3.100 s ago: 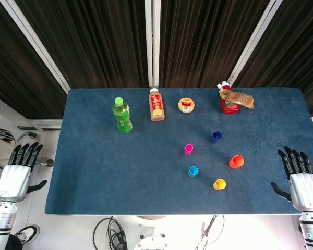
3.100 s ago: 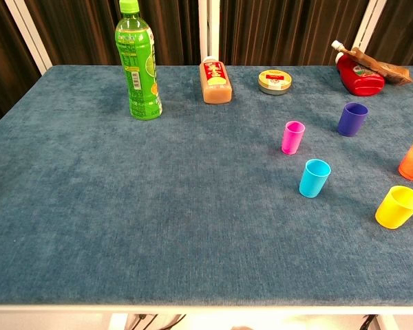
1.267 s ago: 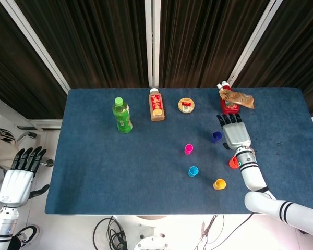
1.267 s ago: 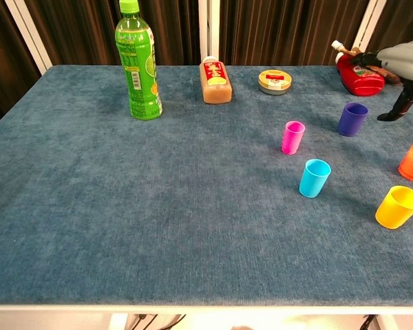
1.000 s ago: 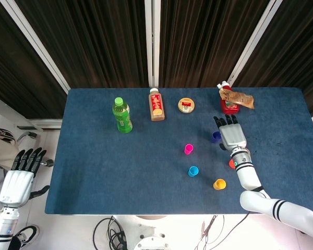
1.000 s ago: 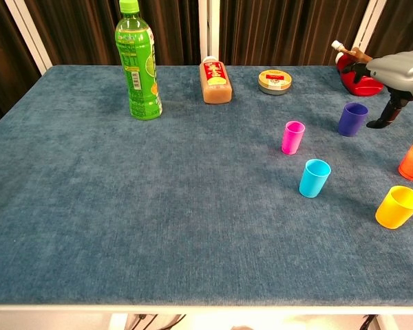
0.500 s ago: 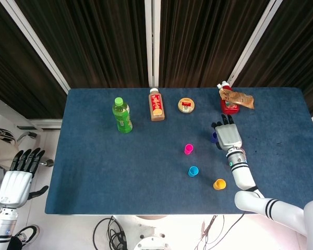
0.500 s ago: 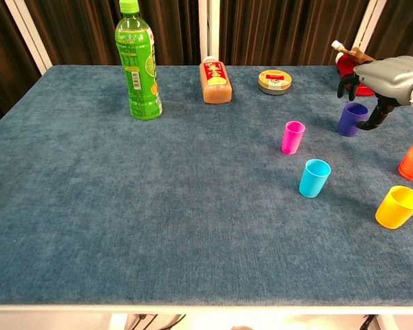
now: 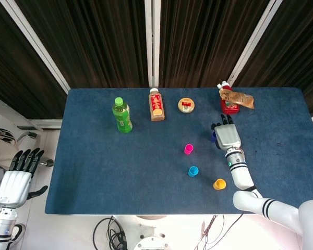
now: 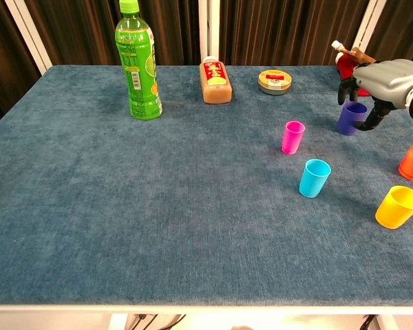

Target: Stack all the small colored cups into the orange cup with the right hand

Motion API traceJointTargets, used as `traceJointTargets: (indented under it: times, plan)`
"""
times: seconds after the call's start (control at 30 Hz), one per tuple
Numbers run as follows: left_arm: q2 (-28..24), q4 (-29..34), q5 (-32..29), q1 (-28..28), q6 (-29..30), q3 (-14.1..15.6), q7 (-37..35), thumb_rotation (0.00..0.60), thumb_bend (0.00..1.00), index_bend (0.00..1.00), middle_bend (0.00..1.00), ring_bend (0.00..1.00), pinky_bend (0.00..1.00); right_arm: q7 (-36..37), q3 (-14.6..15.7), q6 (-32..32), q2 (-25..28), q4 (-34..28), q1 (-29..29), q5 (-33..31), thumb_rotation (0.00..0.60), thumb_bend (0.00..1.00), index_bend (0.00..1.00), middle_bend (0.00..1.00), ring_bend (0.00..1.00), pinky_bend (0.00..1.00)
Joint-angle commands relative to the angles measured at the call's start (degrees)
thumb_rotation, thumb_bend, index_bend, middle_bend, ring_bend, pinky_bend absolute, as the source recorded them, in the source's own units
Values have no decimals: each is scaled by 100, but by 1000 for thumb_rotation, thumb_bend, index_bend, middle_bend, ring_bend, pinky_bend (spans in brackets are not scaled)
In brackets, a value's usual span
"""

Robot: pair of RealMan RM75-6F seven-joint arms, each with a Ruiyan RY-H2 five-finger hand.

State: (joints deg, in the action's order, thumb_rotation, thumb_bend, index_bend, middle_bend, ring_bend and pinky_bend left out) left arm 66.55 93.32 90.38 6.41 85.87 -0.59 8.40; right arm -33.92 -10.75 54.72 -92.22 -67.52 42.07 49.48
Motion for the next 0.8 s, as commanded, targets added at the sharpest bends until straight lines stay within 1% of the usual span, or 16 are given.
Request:
traceJointTargets:
  times: [0.03, 0.07, 0.17, 0.27, 0.37, 0.47, 0.5, 0.6, 0.7, 0.8]
  plan:
    - [-5, 4, 2, 5, -3, -4, 3, 600, 29, 19, 31, 0, 0, 33, -5, 55, -20, 27, -12, 61, 600, 267, 418, 413, 52, 0]
    - [-8, 7, 2, 8, -4, -7, 4, 600, 29, 19, 30, 0, 0, 46, -7, 80, -20, 36, -19, 85, 600, 269, 446, 429, 63, 0]
    - [-13, 14, 2, 12, -13, -7, 4, 600, 28, 19, 31, 0, 0, 107, -27, 162, 41, -2, -58, 159, 600, 272, 480, 453, 80, 0]
    - [-18, 20, -5, 20, -34, -6, 9, 600, 28, 19, 31, 0, 0, 189, -56, 323, 229, -255, -128, 299, 600, 274, 495, 469, 91, 0]
    - [-12, 17, -5, 23, -40, -7, 19, 600, 28, 19, 31, 0, 0, 328, -81, 605, 570, -746, -260, 549, 600, 274, 497, 471, 92, 0]
    - [-4, 15, -9, 22, -43, -4, 30, 600, 28, 19, 31, 0, 0, 517, -39, 895, 1070, -1462, -487, 839, 600, 274, 498, 472, 92, 0]
    - [2, 13, -10, 17, -38, -2, 34, 600, 29, 19, 31, 0, 0, 650, -2, 987, 1300, -1787, -610, 952, 600, 275, 499, 472, 92, 0]
    - [33, -10, -17, 6, -35, 6, 33, 600, 28, 19, 31, 0, 0, 840, 188, 1233, 1845, -2373, -929, 1273, 600, 275, 509, 478, 92, 0]
    - [74, -50, -20, 10, -58, 17, 33, 600, 28, 19, 31, 0, 0, 932, 409, 1475, 2233, -2687, -1233, 1532, 600, 274, 512, 478, 92, 0]
    - [106, -82, -8, 21, -85, 30, 29, 600, 28, 19, 31, 0, 0, 1126, 581, 1570, 2536, -2911, -1490, 1658, 600, 274, 513, 478, 92, 0]
